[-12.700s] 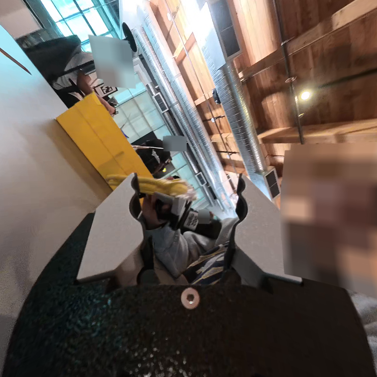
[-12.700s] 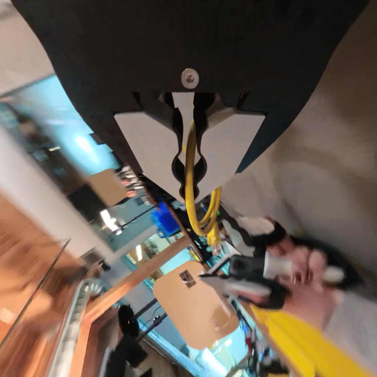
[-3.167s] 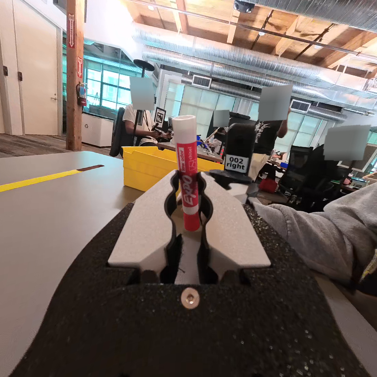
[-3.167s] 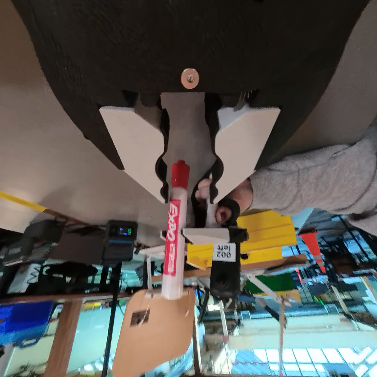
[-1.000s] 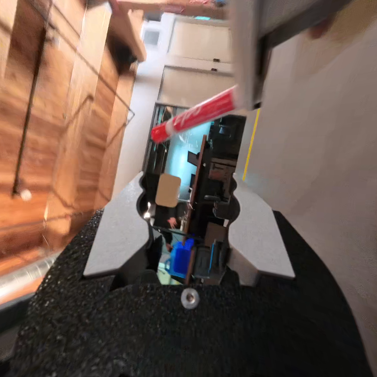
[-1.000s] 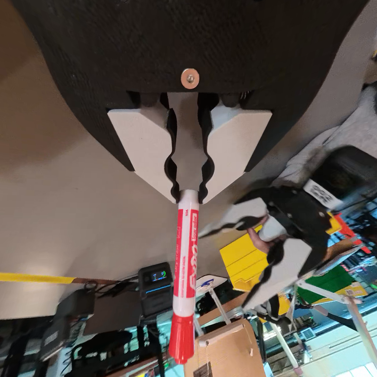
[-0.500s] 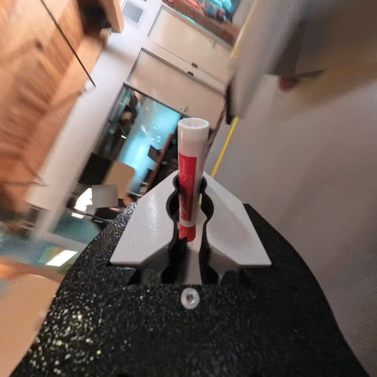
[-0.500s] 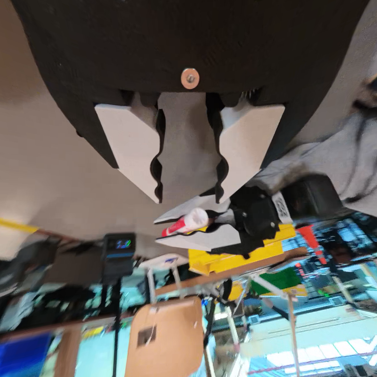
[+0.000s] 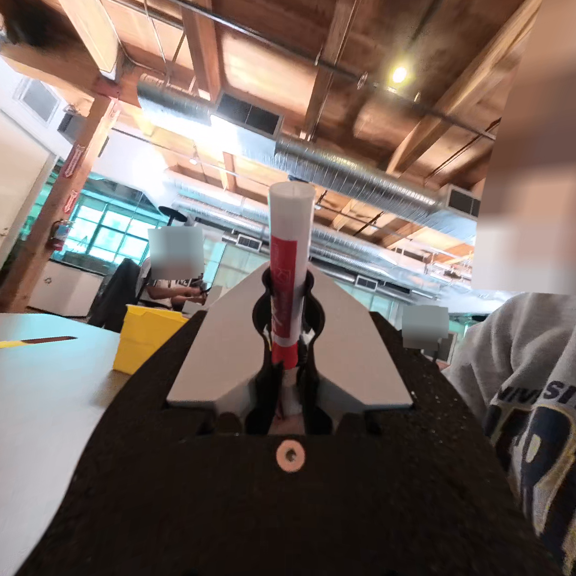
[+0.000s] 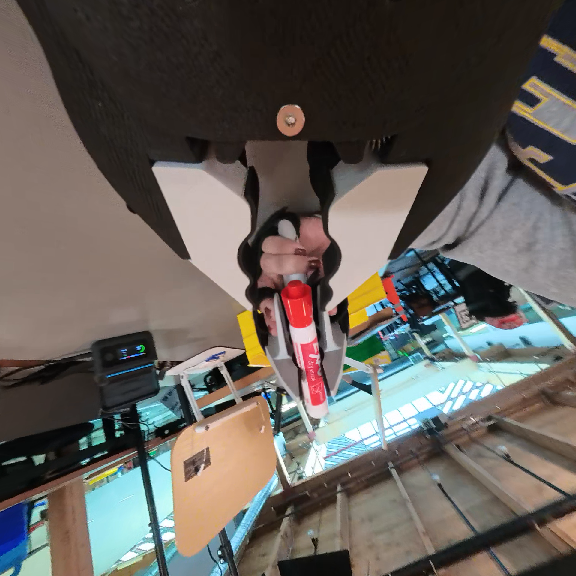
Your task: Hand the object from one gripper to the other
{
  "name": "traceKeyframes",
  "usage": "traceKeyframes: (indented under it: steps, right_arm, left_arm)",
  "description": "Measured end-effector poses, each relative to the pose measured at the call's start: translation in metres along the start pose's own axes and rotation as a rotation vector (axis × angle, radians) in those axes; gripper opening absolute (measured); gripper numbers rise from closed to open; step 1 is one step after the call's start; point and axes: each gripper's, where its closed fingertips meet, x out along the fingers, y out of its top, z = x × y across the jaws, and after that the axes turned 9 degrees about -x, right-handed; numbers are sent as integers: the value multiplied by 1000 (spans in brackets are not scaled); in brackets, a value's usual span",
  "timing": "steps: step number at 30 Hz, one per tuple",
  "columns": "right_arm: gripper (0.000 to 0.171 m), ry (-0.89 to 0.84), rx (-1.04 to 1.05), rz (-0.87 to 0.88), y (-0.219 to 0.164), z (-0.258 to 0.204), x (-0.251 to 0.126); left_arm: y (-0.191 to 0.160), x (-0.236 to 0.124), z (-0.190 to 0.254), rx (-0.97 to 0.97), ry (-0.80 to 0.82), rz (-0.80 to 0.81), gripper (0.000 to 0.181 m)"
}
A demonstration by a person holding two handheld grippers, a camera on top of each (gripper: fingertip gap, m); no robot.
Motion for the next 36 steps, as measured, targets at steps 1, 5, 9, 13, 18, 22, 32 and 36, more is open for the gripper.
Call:
traceKeyframes:
  steps: [1, 5, 9, 13, 18, 22, 32, 36]
  right_arm:
    - [35, 15, 17, 7, 0, -2, 1]
    - [28, 100, 87, 22, 1, -12, 2]
    - [18, 111, 107, 49, 5, -11, 0]
    - [17, -8, -76, 34, 11, 0, -6]
    - [17, -251, -649, -91, 14, 10, -15]
    - [18, -361, -1105, -210, 9, 5, -11]
    - [17, -515, -1723, -340, 3, 7, -8]
    - [17, -531, -1720, -323, 6, 8, -9]
  left_arm:
    - [0, 1, 1, -9, -10, 12, 14]
    - [-1, 1, 0, -35, -20, 33, 13]
    - [-2, 0, -2, -40, -7, 24, 13]
    - [-6, -2, -19, -86, 87, -2, 24]
    - [-5, -8, -41, -237, 170, 17, 51]
    - [-5, -13, -49, -323, 186, 32, 42]
    - [-3, -17, -51, -486, 122, 62, 18]
    - [0, -14, -43, -459, 84, 61, 16]
